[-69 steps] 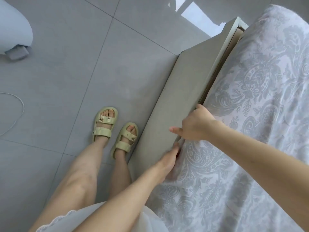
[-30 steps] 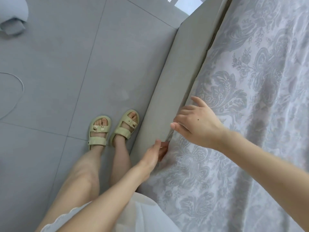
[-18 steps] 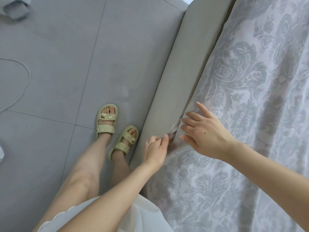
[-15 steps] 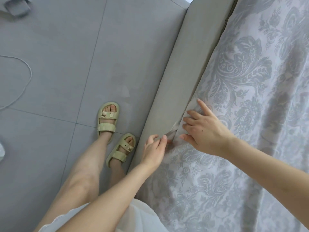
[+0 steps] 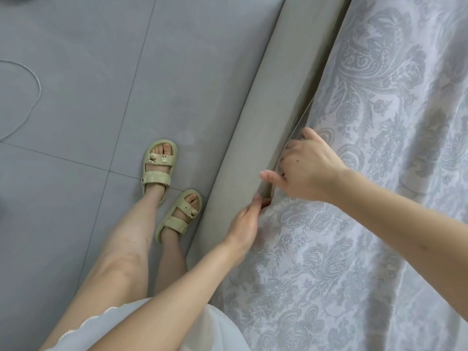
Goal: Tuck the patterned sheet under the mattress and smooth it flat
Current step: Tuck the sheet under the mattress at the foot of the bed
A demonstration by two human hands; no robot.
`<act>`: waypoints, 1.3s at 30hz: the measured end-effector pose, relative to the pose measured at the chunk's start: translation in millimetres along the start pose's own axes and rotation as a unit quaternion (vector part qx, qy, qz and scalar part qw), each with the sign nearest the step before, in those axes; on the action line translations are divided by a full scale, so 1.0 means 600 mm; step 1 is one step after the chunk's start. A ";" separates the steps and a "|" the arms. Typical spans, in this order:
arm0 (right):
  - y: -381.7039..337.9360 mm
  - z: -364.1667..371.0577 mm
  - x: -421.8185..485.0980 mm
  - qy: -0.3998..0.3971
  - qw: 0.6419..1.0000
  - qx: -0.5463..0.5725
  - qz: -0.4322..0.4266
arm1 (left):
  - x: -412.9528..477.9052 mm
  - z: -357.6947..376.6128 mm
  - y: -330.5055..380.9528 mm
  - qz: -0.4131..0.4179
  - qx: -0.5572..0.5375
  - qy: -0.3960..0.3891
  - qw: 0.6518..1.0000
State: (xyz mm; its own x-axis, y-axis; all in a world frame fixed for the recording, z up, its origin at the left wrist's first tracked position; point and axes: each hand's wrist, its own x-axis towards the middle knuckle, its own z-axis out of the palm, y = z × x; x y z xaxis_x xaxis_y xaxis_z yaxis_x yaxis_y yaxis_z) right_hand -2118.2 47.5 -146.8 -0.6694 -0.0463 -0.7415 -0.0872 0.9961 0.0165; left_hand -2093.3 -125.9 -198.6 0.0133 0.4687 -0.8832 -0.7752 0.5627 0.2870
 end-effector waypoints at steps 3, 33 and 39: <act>0.007 -0.013 0.000 -0.035 0.999 0.009 0.003 | 0.021 0.021 0.009 -0.067 -0.040 -0.057 0.995; -0.181 0.084 -0.112 0.104 0.987 0.118 -0.043 | -0.045 -0.087 -0.121 -0.001 0.027 0.069 0.997; -0.272 0.118 -0.147 0.040 0.992 0.105 -0.051 | -0.112 -0.109 -0.197 -0.086 0.116 0.044 0.989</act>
State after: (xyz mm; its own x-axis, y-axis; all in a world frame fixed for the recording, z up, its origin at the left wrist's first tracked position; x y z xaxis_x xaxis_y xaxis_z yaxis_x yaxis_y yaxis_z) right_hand -1992.6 -105.4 -131.8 -0.7222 -0.1456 -0.6761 -0.0074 0.9792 -0.2029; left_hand -2043.8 -268.4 -197.5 0.0701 0.2971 -0.9523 -0.6004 0.7749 0.1976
